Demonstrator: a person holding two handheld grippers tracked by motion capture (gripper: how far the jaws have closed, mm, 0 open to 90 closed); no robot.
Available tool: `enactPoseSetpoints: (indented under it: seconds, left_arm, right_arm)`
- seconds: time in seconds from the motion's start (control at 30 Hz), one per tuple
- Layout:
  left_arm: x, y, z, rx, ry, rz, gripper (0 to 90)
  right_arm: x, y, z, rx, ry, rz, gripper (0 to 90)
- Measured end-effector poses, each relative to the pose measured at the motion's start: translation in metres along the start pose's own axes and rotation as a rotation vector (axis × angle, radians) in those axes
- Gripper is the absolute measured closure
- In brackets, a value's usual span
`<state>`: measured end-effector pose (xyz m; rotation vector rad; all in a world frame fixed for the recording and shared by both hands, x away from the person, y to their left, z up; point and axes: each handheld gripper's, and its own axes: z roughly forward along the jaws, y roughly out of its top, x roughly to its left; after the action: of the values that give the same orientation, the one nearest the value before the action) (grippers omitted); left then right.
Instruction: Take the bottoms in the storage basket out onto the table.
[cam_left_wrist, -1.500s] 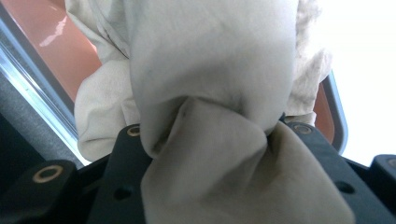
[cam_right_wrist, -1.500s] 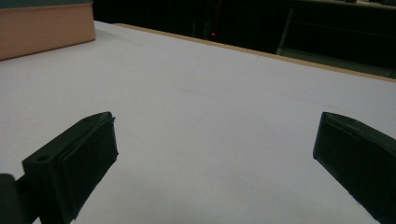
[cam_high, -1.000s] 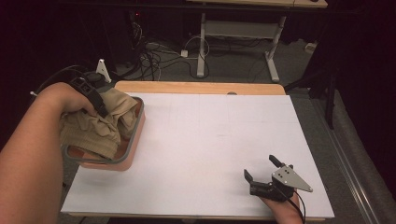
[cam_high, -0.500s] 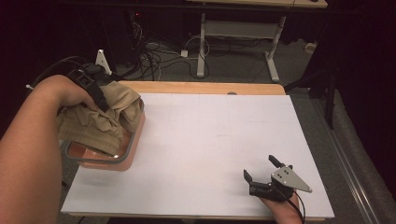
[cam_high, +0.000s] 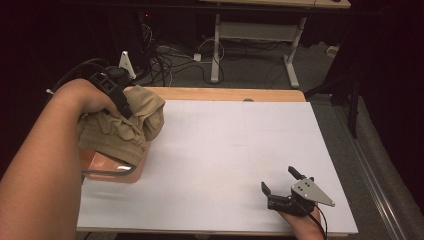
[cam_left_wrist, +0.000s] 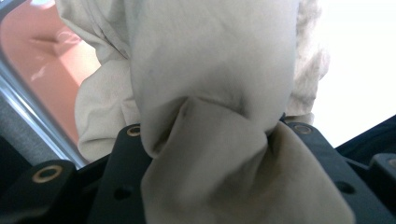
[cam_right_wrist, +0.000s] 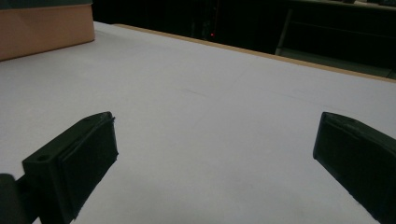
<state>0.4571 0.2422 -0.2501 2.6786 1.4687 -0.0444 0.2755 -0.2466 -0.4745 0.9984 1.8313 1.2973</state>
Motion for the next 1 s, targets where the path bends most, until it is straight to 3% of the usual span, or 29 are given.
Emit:
enactPoseSetpoints:
  seconds: [0.5,0.67,1.0]
  left_arm:
    - [-0.028,0.02,0.001,-0.016,0.0,0.055,60.4]
    - [-0.042,0.028,-0.002,-0.046,0.007,0.09,60.4]
    - [-0.06,0.038,-0.001,-0.057,0.008,0.116,60.3]
  right_arm:
    - [0.0,0.0,0.001,0.003,0.003,0.002,0.7]
    - [0.0,0.0,0.001,0.002,0.003,0.003,0.7]
    - [0.001,0.0,0.001,0.0,0.004,0.001,0.7]
